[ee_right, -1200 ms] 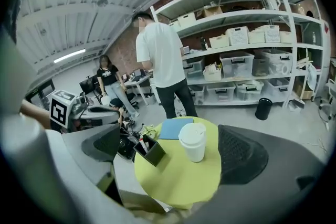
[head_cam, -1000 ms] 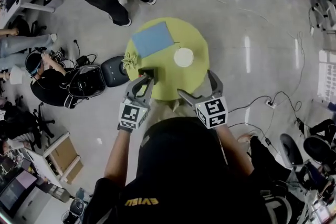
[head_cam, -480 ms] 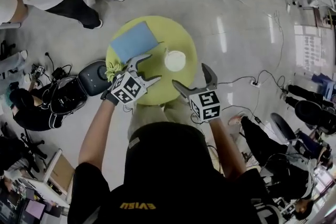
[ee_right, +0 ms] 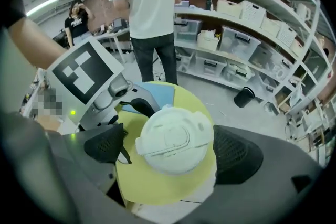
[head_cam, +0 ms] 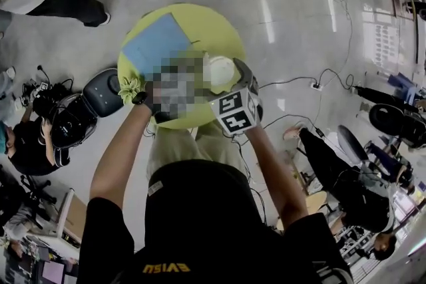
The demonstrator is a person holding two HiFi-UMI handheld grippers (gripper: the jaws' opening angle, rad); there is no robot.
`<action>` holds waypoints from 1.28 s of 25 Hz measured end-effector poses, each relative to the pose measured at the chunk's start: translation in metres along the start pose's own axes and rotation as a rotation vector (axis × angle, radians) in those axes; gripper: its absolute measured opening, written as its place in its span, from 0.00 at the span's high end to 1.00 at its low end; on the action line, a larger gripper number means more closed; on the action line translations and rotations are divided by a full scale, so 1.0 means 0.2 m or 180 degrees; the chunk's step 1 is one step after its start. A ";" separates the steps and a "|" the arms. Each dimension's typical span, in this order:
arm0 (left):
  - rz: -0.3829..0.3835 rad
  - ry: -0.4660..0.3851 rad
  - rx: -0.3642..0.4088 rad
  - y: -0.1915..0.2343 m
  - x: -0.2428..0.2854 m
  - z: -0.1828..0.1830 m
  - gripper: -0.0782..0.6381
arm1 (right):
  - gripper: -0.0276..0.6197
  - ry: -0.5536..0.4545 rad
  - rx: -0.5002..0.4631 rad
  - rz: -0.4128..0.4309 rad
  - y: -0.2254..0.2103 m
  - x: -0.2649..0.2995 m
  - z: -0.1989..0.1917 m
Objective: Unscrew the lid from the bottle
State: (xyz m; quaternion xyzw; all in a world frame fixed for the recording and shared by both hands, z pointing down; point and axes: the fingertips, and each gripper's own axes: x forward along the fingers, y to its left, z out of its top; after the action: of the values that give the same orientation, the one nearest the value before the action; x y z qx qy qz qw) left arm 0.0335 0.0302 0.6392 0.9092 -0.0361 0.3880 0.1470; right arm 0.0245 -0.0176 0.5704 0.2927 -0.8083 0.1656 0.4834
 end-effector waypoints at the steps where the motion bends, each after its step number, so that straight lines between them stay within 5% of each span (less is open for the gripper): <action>1: 0.0029 -0.0031 -0.0034 0.02 0.01 0.01 0.31 | 0.14 0.0061 -0.0069 -0.0011 -0.01 0.02 0.00; 7: 0.0104 -0.0182 -0.0158 0.12 0.05 0.05 0.31 | 0.24 0.0362 -0.0065 0.0055 -0.05 0.06 -0.01; 13: 0.0236 -0.0336 0.0258 0.19 0.13 0.09 0.37 | 0.26 0.0765 -0.0059 0.0119 -0.05 0.07 -0.03; 18: 0.0338 -0.0764 0.0265 0.17 0.13 0.10 0.38 | 0.27 0.0672 -0.0084 0.0154 -0.04 0.06 -0.03; 23: 0.0278 -0.0780 0.0276 0.18 0.14 0.10 0.38 | 0.27 0.0628 -0.0159 0.0209 -0.04 0.07 -0.03; 28: 0.0213 -0.0734 0.0273 0.18 0.14 0.09 0.38 | 0.27 0.0618 -0.0384 0.0333 -0.03 0.07 -0.03; 32: 0.0191 -0.0720 0.0272 0.18 0.15 0.08 0.38 | 0.27 0.0655 -0.0859 0.0526 0.00 0.07 -0.04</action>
State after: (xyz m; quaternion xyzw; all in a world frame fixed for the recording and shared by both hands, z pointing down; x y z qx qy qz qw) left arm 0.0582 -0.0072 0.6586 0.9511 -0.0630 0.2883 0.0914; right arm 0.0242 -0.0174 0.5868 0.1393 -0.7907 0.1239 0.5831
